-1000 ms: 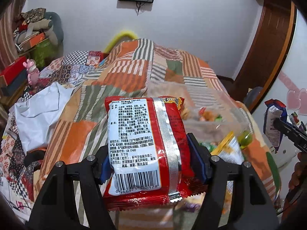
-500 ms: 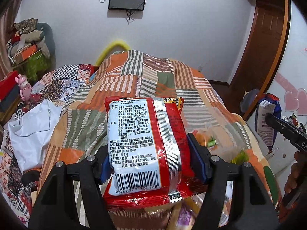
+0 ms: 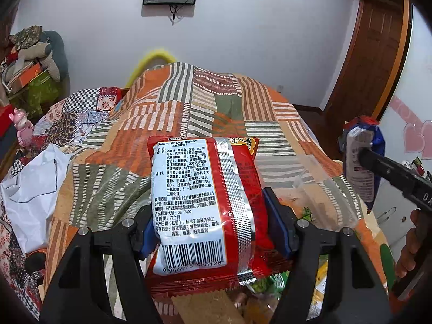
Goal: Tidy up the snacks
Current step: 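Lift both packets over the clear box and release them inside, then grasp the green jelly cup with right tool while left tool grasps the wrapped sponge cake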
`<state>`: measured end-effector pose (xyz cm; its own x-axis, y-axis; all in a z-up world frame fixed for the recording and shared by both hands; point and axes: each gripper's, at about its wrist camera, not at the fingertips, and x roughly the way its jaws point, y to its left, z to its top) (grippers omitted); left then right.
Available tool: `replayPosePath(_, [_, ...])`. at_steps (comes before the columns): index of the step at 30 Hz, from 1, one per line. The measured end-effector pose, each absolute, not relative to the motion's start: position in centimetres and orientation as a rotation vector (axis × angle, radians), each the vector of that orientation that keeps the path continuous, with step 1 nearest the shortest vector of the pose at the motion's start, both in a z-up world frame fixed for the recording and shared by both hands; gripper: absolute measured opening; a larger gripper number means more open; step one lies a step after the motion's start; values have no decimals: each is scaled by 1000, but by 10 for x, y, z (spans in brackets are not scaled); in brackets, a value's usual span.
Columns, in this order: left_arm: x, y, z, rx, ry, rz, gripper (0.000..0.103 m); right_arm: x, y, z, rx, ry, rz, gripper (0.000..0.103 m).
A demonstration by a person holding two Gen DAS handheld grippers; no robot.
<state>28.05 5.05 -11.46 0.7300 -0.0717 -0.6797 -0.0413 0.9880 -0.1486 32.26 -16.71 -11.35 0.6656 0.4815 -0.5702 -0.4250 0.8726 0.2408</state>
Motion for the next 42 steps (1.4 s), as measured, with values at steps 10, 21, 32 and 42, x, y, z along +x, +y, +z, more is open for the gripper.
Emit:
replayPosePath(10, [305, 42, -141, -138, 816, -37, 68, 339, -150, -142, 44, 766, 532, 46])
replayPosePath(21, [318, 36, -162, -130, 897, -57, 68, 351, -148, -157, 49, 837, 530, 49])
replayPosePath(32, [309, 48, -162, -208, 925, -50, 69, 340, -155, -148, 41, 818, 523, 57])
replayPosePath(42, [277, 44, -130, -160, 859, -48, 78, 312, -172, -130, -10, 750, 494, 65])
